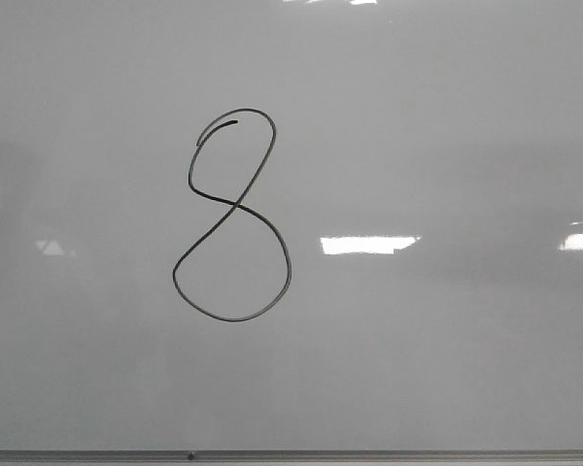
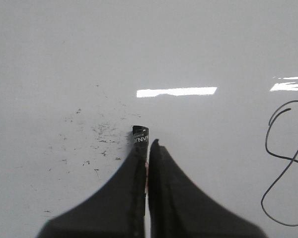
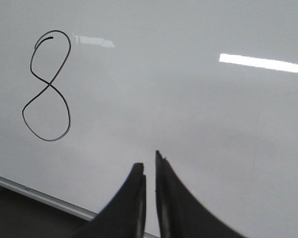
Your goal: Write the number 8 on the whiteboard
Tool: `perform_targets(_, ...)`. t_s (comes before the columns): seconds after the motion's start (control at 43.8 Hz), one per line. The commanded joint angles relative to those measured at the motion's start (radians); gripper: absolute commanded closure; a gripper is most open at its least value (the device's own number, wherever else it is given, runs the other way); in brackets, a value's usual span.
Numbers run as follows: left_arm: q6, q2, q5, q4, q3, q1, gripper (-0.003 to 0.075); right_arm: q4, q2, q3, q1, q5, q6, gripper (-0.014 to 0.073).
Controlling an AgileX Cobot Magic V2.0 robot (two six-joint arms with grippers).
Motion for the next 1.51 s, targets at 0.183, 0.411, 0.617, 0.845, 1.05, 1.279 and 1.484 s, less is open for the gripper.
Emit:
perform_targets(0.183,-0.002,-0.149,-0.03,-0.009,-0.028,0.004,0.0739,-0.006,0.002,-0.028,-0.009,-0.083,0.004,0.0517)
perform_targets(0.411,-0.002,-0.149,-0.03,-0.009,-0.028,0.004,0.0739,-0.006,0.002,-0.028,-0.009,-0.083,0.004,0.0517)
perform_targets(0.617,-0.002,-0.149,-0.03,-0.009,-0.028,0.004,0.0739,-0.006,0.002,-0.028,-0.009,-0.083,0.004,0.0517)
perform_targets(0.845,0.054,-0.267,-0.058,-0.048,0.064,0.039,0.0739,-0.006,0.002,-0.028,-0.009,-0.083,0.004,0.0517)
perform_targets(1.05,0.137,-0.419,-0.058,-0.096,0.221,0.1,0.0739,-0.006,0.002,-0.028,-0.009,-0.083,0.004,0.0517)
perform_targets(1.279,0.133,-0.438,-0.075,-0.096,0.346,0.126,0.0739,-0.006,0.002,-0.028,-0.009,-0.083,0.004,0.0517)
perform_targets(1.484,0.13,-0.438,-0.104,-0.096,0.369,0.132,0.0739,-0.006,0.002,-0.028,-0.009,-0.083,0.004,0.0517)
